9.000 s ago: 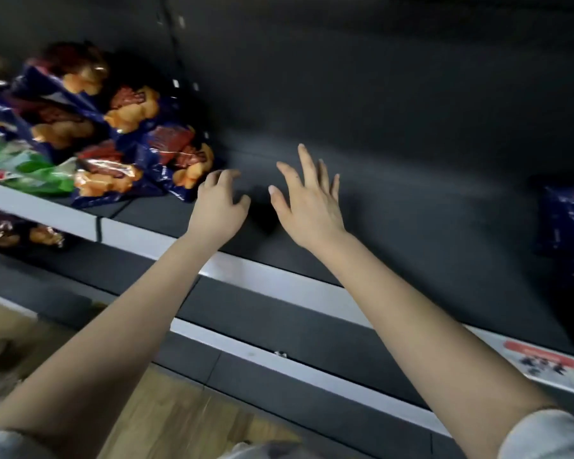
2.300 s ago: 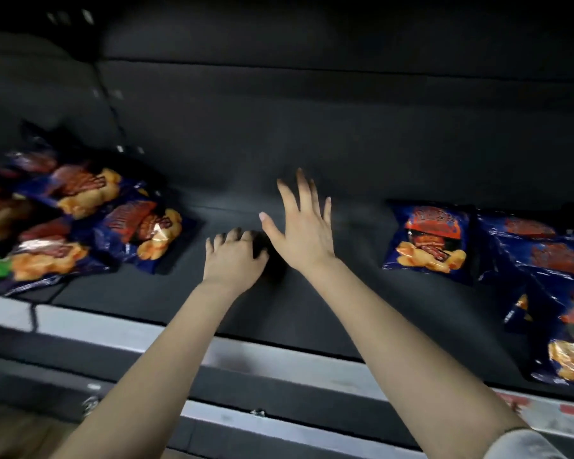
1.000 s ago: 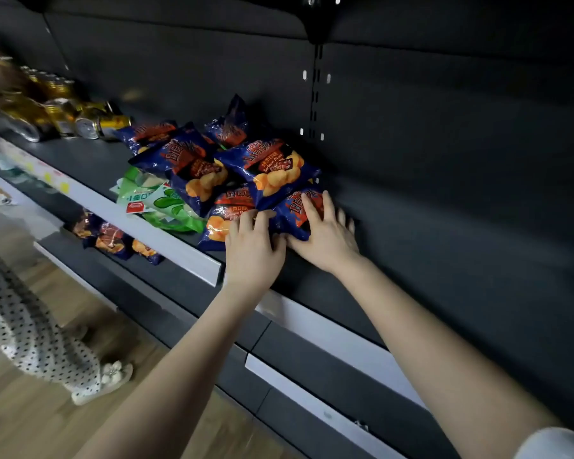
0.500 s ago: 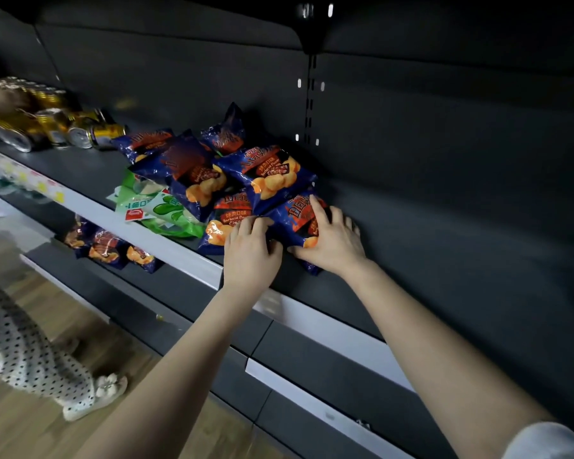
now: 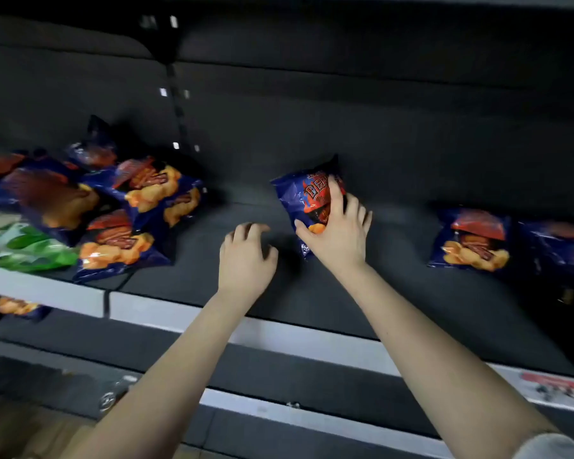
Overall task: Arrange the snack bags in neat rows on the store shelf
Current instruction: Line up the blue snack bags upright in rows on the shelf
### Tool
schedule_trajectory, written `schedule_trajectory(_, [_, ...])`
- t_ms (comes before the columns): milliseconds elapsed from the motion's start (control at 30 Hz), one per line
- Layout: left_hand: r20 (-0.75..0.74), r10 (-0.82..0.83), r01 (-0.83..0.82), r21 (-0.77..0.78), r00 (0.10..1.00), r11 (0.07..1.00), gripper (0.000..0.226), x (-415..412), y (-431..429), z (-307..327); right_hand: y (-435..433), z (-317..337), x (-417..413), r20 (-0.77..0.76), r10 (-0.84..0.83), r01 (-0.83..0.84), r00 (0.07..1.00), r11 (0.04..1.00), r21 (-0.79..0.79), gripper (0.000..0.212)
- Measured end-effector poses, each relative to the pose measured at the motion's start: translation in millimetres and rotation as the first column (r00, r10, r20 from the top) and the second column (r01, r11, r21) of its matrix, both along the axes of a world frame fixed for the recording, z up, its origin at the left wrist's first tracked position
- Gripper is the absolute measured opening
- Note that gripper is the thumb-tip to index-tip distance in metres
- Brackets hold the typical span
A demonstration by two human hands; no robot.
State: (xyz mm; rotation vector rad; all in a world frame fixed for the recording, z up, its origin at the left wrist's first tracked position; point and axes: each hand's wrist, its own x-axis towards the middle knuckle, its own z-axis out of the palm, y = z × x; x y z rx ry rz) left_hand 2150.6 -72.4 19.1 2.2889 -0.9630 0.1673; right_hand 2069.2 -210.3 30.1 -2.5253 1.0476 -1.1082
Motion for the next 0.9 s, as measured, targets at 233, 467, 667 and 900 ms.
schedule_trajectory(233, [-0.012,-0.259,0.26,0.046,0.966,0.965,0.04,-71.9,-73.5,2.6,-44.0,9.1,-102.3,0.021,-0.222,0.221,0.975,0.975,0.022,0.096])
schedule_trajectory(467, [-0.011,-0.485,0.478,0.191,0.875,0.857,0.037,-138.9,-119.3,-4.3,-61.9,-2.4,-191.9,-0.062,-0.445,0.449,0.893,0.879,0.159,0.098])
schedule_trajectory(667, [0.031,-0.581,0.551,0.281,0.813,0.786,0.039,-164.3,-141.8,-12.1,-65.2,-14.9,-226.3,-0.142,-0.504,0.523,0.852,0.831,0.188,0.096])
schedule_trajectory(900, [0.011,-0.545,0.523,0.263,0.838,0.811,0.034,-155.7,-139.0,-21.6,-70.9,-20.9,-218.6,-0.195,-0.533,0.564,0.823,0.806,0.18,0.083])
